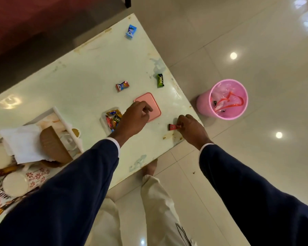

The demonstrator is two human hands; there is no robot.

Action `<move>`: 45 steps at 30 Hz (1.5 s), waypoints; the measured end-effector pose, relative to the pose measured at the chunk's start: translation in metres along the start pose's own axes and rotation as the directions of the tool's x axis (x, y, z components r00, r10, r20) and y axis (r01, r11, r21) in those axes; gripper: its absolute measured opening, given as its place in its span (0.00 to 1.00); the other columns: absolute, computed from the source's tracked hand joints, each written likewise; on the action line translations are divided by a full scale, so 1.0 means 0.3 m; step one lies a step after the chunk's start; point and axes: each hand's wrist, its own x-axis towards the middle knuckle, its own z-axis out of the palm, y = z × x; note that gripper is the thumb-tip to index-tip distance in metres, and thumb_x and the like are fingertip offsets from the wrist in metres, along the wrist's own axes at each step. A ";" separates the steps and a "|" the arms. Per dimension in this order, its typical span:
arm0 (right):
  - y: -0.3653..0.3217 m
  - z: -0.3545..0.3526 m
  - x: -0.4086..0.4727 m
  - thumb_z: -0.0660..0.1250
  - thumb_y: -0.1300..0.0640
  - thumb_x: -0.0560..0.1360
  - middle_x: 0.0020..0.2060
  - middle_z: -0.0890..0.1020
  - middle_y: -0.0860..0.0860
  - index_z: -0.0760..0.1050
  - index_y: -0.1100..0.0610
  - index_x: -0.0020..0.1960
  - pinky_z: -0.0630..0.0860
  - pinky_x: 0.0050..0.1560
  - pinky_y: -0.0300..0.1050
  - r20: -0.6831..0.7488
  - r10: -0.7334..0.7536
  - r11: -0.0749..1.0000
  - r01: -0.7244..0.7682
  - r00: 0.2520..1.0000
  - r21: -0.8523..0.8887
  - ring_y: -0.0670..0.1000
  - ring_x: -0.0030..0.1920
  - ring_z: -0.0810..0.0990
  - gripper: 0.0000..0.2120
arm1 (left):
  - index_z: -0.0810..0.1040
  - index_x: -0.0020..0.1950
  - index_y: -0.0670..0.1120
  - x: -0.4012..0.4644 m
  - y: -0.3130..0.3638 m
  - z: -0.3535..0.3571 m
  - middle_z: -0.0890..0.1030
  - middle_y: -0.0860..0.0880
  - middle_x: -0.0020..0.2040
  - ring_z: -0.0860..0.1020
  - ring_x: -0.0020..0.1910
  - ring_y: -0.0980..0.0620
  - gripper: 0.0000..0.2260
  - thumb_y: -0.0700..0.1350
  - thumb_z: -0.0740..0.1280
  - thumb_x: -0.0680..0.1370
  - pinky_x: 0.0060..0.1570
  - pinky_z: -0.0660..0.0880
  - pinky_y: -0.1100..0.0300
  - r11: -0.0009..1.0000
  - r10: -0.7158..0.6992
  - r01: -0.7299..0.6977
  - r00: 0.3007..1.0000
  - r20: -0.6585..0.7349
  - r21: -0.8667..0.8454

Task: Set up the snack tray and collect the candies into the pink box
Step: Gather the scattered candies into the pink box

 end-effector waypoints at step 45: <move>-0.644 0.117 0.047 0.66 0.60 0.79 0.49 0.83 0.51 0.79 0.57 0.58 0.85 0.47 0.43 0.034 0.077 0.765 -0.081 0.996 0.639 0.52 0.48 0.86 0.08 | 0.80 0.49 0.48 -0.268 -0.290 -0.093 0.81 0.57 0.39 0.79 0.37 0.62 0.10 0.40 0.78 0.72 0.32 0.72 0.76 0.826 -0.464 0.243 0.806 -0.368 -0.509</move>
